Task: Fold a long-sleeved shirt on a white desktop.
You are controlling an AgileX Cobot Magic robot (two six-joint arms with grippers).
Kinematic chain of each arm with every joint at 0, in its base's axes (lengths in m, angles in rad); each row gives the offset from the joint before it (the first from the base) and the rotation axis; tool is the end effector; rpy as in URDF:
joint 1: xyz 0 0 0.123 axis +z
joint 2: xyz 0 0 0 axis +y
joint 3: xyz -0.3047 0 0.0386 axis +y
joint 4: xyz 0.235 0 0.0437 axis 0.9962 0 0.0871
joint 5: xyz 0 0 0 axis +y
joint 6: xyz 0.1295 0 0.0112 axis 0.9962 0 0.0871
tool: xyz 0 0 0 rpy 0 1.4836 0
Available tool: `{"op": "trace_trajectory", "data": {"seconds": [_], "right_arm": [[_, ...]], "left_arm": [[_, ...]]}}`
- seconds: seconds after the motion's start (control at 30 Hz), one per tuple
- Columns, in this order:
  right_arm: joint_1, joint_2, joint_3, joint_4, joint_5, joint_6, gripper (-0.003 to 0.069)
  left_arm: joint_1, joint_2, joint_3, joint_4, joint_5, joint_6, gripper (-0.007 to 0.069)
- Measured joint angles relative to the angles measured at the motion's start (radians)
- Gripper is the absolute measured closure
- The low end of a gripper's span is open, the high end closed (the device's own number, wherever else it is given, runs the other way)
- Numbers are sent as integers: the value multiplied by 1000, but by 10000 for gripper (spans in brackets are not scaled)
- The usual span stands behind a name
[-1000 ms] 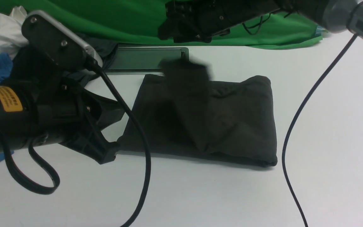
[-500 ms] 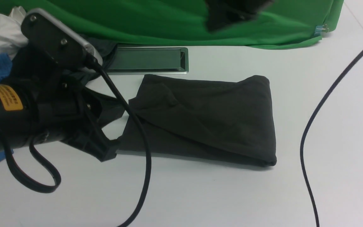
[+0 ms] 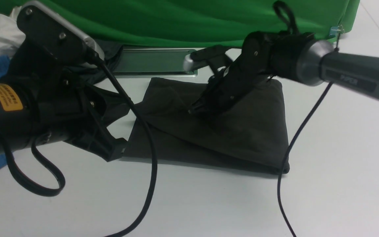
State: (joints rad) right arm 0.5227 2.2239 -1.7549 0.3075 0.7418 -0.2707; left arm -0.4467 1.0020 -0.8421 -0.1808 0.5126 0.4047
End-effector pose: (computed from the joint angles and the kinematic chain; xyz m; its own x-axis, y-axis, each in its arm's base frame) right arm 0.4224 0.2741 0.1609 -0.7483 -0.4771 -0.4609 -0.6000 0.7831 0.1636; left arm 0.1896 -0.1035 0.3354 -0.3567 0.4406 -0.8238 0.6023 0.7826 0.1578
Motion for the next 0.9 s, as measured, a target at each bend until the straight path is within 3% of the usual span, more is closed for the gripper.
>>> {"op": "trace_trajectory", "data": {"seconds": [0.23, 0.5, 0.8, 0.9], "right_arm": [[60, 1, 0, 52, 6, -14, 642], [126, 1, 0, 268, 20, -132, 643], [141, -32, 1, 278, 30, -152, 643], [112, -98, 1, 217, 60, -145, 643]], "left_arm": [[0, 0, 0, 0, 17, -6, 606], [0, 0, 0, 0, 31, -6, 606], [0, 0, 0, 0, 40, -5, 606], [0, 0, 0, 1, 46, 2, 606]]}}
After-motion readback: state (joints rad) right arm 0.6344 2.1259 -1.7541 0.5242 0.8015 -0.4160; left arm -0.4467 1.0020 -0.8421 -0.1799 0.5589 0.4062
